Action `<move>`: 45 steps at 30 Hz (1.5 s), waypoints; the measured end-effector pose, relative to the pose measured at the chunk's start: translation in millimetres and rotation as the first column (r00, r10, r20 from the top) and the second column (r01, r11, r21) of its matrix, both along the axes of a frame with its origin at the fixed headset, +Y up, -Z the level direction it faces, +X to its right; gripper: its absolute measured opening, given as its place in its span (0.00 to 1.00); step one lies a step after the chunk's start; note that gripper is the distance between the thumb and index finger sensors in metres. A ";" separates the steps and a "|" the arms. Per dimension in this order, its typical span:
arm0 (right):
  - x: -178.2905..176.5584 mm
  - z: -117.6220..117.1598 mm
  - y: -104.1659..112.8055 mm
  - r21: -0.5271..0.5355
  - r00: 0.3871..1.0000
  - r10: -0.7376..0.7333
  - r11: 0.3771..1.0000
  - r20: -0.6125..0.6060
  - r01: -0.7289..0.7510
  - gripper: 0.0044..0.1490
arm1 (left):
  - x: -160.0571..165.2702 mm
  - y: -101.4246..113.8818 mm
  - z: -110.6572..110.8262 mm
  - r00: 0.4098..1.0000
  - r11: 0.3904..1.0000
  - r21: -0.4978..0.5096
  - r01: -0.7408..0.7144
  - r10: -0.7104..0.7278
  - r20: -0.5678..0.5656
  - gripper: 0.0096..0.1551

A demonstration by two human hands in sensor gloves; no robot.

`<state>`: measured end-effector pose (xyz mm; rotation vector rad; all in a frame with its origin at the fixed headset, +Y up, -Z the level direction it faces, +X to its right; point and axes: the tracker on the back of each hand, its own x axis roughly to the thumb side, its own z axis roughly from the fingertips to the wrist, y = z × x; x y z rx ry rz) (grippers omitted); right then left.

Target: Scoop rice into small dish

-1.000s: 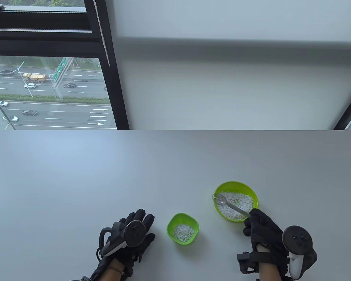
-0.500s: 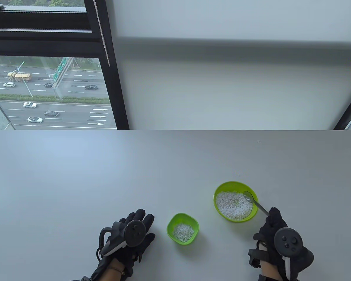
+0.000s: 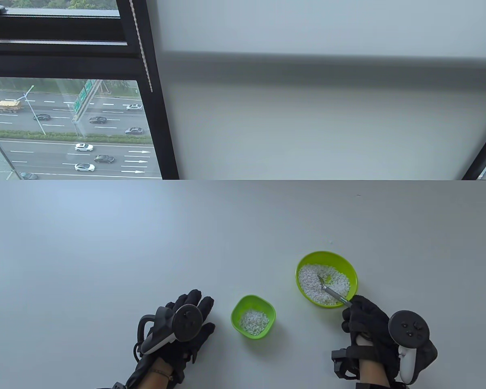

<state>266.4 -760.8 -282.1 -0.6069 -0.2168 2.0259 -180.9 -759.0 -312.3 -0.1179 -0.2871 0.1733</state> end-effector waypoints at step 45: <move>-39.7 -2.9 9.2 -0.071 0.896 -0.285 0.958 -0.340 0.277 0.28 | -0.3 -0.7 -0.5 1.000 1.000 -0.002 -0.004 0.004 0.001 0.41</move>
